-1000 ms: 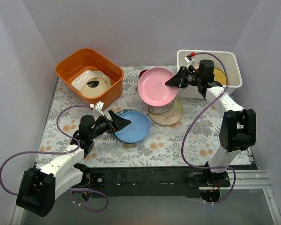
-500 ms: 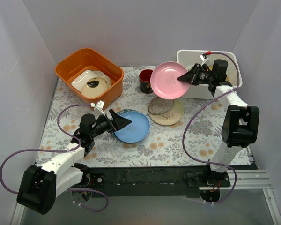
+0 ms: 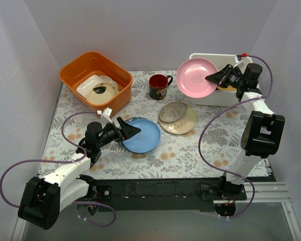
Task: Place the plates into the plastic bin on the countertop
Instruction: Place the plate in the plastic bin.
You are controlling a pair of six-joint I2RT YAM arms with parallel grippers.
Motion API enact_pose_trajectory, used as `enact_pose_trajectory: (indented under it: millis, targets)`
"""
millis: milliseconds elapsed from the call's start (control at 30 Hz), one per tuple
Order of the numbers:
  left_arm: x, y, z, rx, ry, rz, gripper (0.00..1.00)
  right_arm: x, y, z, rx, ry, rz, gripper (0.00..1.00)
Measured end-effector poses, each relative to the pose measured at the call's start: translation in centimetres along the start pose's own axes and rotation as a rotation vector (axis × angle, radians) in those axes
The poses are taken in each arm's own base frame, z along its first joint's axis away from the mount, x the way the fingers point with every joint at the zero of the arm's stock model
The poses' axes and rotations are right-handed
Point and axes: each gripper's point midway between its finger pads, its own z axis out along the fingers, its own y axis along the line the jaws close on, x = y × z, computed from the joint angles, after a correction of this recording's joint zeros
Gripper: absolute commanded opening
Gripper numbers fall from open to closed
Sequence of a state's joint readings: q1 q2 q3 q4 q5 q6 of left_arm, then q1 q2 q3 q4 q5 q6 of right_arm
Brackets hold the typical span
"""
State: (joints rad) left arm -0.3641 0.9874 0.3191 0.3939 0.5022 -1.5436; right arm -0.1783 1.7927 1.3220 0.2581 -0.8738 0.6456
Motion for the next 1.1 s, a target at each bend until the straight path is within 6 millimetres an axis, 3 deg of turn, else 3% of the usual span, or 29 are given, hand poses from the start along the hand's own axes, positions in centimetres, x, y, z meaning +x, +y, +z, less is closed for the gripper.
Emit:
enact_pose_trajectory:
  millis: [300, 633, 1100]
  targets:
    - [0.0, 0.0, 0.0, 0.000, 0.000, 0.001, 0.98, -2.5, -2.2, -0.6, 0.024, -0.065, 0.040, 0.01]
    - [0.0, 0.0, 0.0, -0.001, 0.000, 0.002, 0.98, -5.6, -3.1, -1.6, 0.049, -0.132, 0.036, 0.01]
    - [-0.2, -0.4, -0.2, 0.011, -0.009, 0.010, 0.98, -6.4, -6.4, -2.1, 0.102, -0.177, 0.106, 0.01]
